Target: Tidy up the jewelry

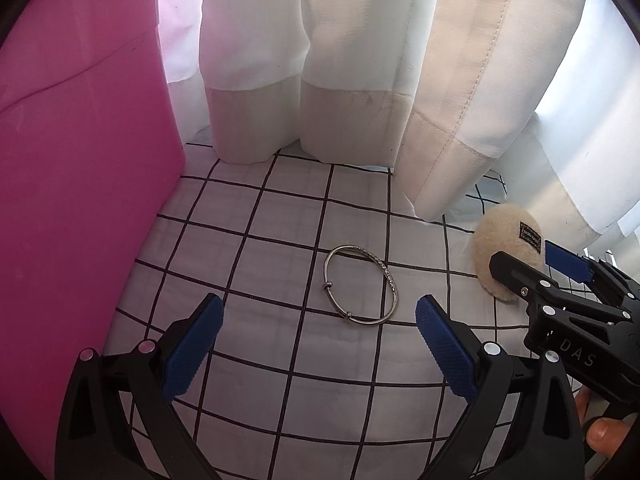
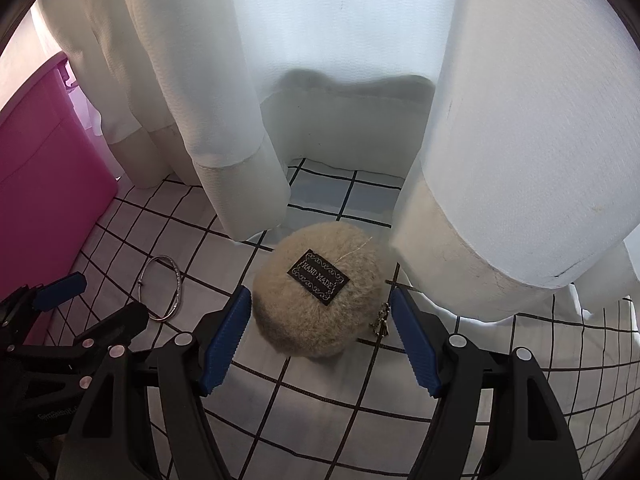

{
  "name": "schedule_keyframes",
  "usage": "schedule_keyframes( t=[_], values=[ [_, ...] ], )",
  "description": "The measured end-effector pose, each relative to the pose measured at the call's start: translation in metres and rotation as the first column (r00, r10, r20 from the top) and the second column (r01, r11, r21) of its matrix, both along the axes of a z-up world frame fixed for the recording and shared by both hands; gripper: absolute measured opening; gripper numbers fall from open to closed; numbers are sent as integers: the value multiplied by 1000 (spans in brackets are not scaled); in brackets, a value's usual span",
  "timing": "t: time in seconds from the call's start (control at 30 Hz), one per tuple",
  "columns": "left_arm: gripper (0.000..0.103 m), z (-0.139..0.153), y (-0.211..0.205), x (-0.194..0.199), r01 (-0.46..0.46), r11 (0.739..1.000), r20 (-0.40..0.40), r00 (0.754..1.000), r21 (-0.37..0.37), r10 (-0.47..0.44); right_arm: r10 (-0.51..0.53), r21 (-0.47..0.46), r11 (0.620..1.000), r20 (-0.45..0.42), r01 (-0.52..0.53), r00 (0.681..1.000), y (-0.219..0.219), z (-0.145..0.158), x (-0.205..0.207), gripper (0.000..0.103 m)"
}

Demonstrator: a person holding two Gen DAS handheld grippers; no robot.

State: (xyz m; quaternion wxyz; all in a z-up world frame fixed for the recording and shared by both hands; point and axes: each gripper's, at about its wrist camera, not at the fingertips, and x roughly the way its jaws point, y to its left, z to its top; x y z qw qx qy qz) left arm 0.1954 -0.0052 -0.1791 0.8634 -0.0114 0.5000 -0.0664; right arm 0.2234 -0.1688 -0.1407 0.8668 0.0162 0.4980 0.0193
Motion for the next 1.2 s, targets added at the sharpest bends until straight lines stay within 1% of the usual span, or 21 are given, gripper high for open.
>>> schedule_keyframes(
  t=[0.2, 0.33, 0.43, 0.53, 0.83, 0.97, 1.1, 1.2],
  values=[
    [95, -8, -6, 9, 17, 1000, -12, 1000, -1, -17, -5, 8, 1000, 1, 5, 1000, -4, -4, 4, 69],
    [95, -16, -9, 23, 2, 1000, -34, 999, 8, -2, -16, 24, 1000, -7, 16, 1000, -8, -8, 8, 69],
    [95, -17, -13, 27, 10, 999, -19, 1000, 44, -9, -18, 15, 1000, -13, 18, 1000, -8, -11, 12, 69],
    [97, -18, -16, 31, 19, 998, -5, 1000, 62, -19, -20, 10, 1000, -23, 20, 1000, -10, -15, 14, 69],
    [98, -18, -18, 35, 14, 998, 35, 999, 67, -17, -15, -64, 998, 11, 16, 1000, 2, -22, 25, 72],
    [98, -17, -23, 36, 12, 998, 55, 998, 66, -15, -13, -65, 998, 19, 14, 1000, 4, -25, 26, 72],
    [97, -15, -22, 36, 12, 998, 58, 998, 65, -16, -11, -61, 998, 22, 12, 1000, 8, -27, 21, 72],
    [93, -16, -20, 36, 20, 998, 59, 998, 63, -23, -9, -59, 998, 28, 10, 1000, 11, -28, 9, 70]
  ],
)
